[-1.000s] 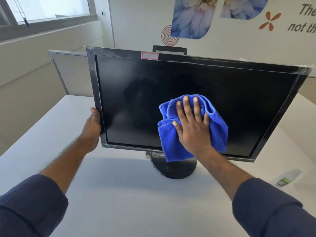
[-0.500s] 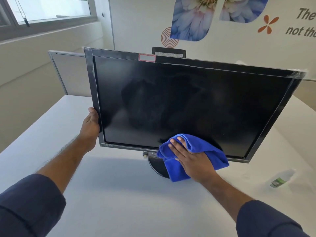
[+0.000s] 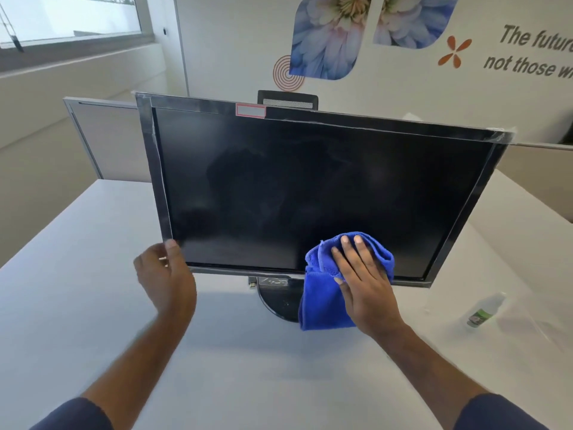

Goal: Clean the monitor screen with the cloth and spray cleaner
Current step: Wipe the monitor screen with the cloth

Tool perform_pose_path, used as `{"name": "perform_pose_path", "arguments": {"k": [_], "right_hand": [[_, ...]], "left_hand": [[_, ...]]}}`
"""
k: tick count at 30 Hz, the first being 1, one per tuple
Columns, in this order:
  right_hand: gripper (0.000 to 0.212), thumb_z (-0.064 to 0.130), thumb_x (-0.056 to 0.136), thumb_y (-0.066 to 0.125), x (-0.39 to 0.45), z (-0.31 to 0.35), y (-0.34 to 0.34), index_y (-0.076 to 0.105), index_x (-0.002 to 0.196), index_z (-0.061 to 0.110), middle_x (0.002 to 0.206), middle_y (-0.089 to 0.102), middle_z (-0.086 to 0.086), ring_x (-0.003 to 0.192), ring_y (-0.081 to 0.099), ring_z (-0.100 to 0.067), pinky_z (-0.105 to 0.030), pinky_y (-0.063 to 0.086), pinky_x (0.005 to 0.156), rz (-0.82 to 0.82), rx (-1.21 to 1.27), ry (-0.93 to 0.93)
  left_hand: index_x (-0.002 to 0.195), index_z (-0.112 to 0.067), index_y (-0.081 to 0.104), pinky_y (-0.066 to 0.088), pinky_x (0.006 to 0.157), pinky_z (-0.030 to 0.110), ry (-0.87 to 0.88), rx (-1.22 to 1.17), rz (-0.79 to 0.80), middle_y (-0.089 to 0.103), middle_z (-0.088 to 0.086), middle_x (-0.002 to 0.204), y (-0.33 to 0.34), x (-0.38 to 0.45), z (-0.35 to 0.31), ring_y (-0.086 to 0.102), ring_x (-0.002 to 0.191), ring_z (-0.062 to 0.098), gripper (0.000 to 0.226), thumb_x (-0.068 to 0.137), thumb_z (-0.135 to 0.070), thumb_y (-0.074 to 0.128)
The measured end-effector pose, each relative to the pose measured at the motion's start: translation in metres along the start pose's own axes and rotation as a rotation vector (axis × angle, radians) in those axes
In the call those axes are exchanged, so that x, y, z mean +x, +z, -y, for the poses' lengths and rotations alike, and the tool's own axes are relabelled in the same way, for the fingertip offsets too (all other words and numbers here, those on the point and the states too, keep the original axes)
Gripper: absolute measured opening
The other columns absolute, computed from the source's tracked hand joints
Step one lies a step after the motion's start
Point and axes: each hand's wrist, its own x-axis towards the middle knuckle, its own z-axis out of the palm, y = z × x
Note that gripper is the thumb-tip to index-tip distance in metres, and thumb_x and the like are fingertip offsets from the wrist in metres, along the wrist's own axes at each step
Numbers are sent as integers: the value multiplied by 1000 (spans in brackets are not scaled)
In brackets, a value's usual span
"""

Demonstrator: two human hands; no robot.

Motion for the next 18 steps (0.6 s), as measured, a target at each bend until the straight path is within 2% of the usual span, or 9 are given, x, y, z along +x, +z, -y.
{"name": "perform_pose_path", "arguments": {"k": [3, 5, 7, 9, 11, 14, 16, 18], "right_hand": [[48, 31, 104, 33, 1, 12, -5, 40, 148, 14, 157, 33, -2, 151, 19, -20, -27, 11, 122, -36, 116, 122], [47, 30, 104, 34, 0, 22, -8, 42, 148, 14, 157, 35, 0, 151, 20, -18, -28, 15, 122, -58, 212, 194], [46, 30, 104, 35, 0, 33, -11, 45, 146, 14, 153, 41, 2, 148, 27, -16, -29, 23, 120, -76, 319, 240], [43, 31, 104, 35, -3, 43, -15, 50, 141, 14, 142, 53, 1, 137, 43, -17, -33, 36, 113, -90, 403, 265], [40, 31, 103, 36, -7, 52, -19, 54, 134, 12, 124, 61, 3, 116, 54, -11, -29, 45, 101, -97, 448, 277], [34, 32, 103, 39, -13, 60, -23, 60, 124, 17, 103, 62, 11, 95, 52, -4, -20, 43, 87, -22, 509, 327], [26, 37, 101, 43, -14, 61, -28, 62, 113, 25, 94, 61, 18, 90, 54, -5, -14, 42, 80, 51, 614, 403], [21, 46, 96, 50, -16, 59, -35, 62, 105, 30, 93, 65, 19, 91, 59, -4, -12, 44, 79, 131, 743, 528]], "left_hand": [[93, -13, 56, 42, 76, 32, 21, -106, 348, 59, 8, 96, 5, -61, -6, 55, 83, 13, 33, 89, -45, 53], [103, -19, 59, 43, 77, 26, -40, -152, 657, 63, -1, 104, 9, -93, -14, 59, 88, 5, 37, 81, -49, 60], [121, -28, 54, 49, 83, 21, -54, -134, 951, 62, -14, 118, 14, -110, -24, 60, 105, 1, 58, 72, -54, 72], [130, -34, 48, 55, 85, 24, -71, -178, 1176, 62, -22, 120, 19, -117, -35, 62, 110, 1, 74, 67, -52, 83], [128, -38, 49, 57, 80, 22, -56, -174, 1278, 64, -25, 116, 23, -118, -43, 64, 106, 0, 72, 68, -43, 88], [117, -39, 61, 53, 78, 18, -23, -111, 1341, 71, -22, 110, 25, -112, -51, 67, 101, 0, 50, 74, -35, 85], [109, -37, 69, 53, 76, 16, -55, -115, 1405, 75, -15, 106, 24, -106, -53, 70, 98, 4, 34, 78, -30, 82], [105, -35, 72, 57, 76, 21, -138, -137, 1460, 77, -6, 104, 22, -101, -56, 73, 97, 12, 27, 81, -28, 80]]}}
